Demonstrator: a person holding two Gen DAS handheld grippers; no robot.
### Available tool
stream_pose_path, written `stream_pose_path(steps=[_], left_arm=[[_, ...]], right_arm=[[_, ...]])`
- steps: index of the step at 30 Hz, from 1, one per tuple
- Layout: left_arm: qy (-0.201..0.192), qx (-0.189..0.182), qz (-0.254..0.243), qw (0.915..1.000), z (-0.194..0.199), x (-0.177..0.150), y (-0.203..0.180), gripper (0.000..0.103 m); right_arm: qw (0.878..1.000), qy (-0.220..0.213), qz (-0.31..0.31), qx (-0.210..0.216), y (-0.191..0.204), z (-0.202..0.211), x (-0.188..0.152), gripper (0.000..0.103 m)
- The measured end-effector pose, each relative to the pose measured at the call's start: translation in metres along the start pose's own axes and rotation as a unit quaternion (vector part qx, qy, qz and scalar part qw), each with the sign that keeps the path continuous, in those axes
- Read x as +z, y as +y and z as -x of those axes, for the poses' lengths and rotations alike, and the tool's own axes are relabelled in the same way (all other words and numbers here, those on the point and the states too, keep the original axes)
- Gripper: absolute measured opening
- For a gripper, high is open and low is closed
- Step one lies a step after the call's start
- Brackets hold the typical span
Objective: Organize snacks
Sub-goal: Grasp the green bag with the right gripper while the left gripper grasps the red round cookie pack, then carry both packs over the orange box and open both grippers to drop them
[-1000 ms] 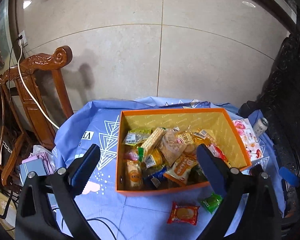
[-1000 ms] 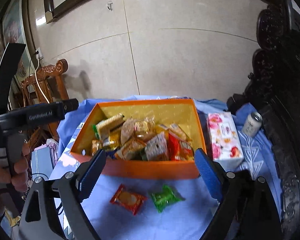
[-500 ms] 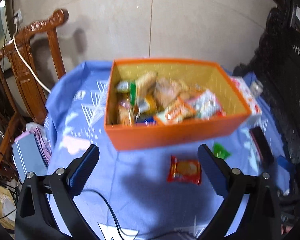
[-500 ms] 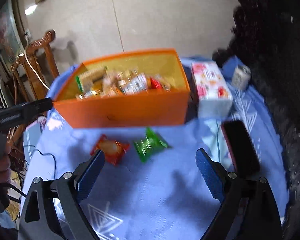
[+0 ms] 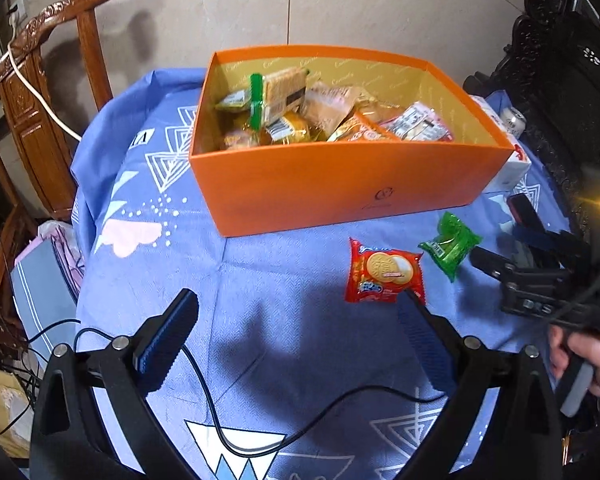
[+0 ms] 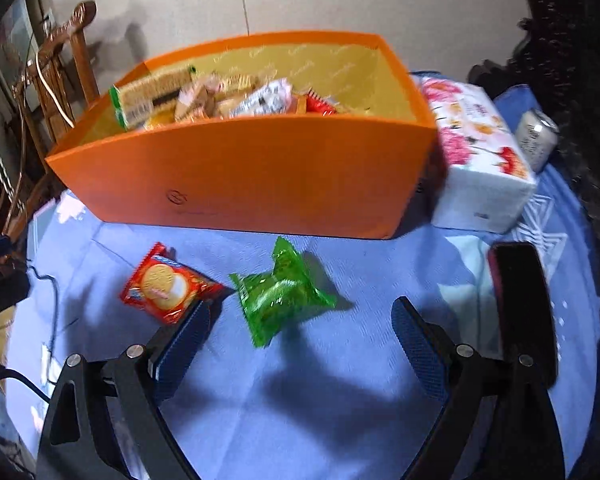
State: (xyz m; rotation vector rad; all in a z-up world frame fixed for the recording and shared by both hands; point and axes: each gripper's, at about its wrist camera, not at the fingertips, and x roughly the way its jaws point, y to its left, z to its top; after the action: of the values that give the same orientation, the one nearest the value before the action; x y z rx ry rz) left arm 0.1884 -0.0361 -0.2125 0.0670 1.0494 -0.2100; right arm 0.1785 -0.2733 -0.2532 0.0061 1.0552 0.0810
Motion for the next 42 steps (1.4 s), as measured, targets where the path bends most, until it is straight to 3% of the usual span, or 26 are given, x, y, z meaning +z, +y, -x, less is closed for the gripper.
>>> stream_pose_path(steps=[6, 8, 9, 10, 11, 15, 23, 34, 35, 37, 39, 42], left_arm=[[0.021, 0.005, 0.000, 0.9998, -0.016, 0.002, 0.002, 0.097], [0.027, 0.005, -0.002, 0.9996, -0.021, 0.003, 0.000, 0.097], [0.029, 0.004, -0.004, 0.9996, -0.024, 0.003, -0.002, 0.097], [0.030, 0.004, -0.006, 0.9995, -0.026, 0.004, -0.003, 0.097], [0.032, 0.004, -0.009, 0.9994, -0.029, 0.005, -0.005, 0.097], [0.038, 0.001, -0.016, 0.9991, -0.040, 0.008, -0.014, 0.097], [0.053, -0.027, -0.043, 0.9973, -0.071, 0.015, -0.054, 0.097], [0.102, -0.018, -0.037, 0.9939, -0.125, 0.013, -0.080, 0.096], [0.106, -0.022, -0.038, 0.9934, -0.129, 0.011, -0.081, 0.092], [0.100, -0.016, -0.056, 0.9933, -0.130, 0.010, -0.086, 0.064], [0.093, -0.016, -0.079, 0.9924, -0.127, 0.009, -0.091, 0.055], [0.093, -0.027, -0.072, 0.9927, -0.124, 0.009, -0.087, 0.050]], right_arm=[[0.999, 0.024, 0.033, 0.000, 0.009, -0.035, 0.010, 0.092], [0.999, 0.030, 0.039, 0.000, 0.010, -0.044, 0.010, 0.083], [0.998, 0.036, 0.043, 0.001, 0.011, -0.048, 0.009, 0.067], [0.998, 0.039, 0.045, 0.001, 0.011, -0.051, 0.008, 0.041], [0.998, 0.044, 0.049, -0.005, 0.012, -0.054, 0.007, 0.036], [0.998, 0.034, 0.043, -0.014, 0.009, -0.045, 0.002, 0.035], [0.999, 0.016, -0.033, 0.007, -0.012, -0.002, -0.014, 0.035], [0.996, 0.009, -0.083, 0.005, -0.027, 0.028, -0.038, 0.035], [0.996, 0.009, -0.085, 0.006, -0.026, 0.027, -0.039, 0.035], [0.996, 0.007, -0.085, 0.004, -0.028, 0.027, -0.040, 0.036], [0.996, 0.006, -0.088, 0.005, -0.029, 0.028, -0.041, 0.036], [0.996, 0.002, -0.086, 0.005, -0.026, 0.028, -0.040, 0.036]])
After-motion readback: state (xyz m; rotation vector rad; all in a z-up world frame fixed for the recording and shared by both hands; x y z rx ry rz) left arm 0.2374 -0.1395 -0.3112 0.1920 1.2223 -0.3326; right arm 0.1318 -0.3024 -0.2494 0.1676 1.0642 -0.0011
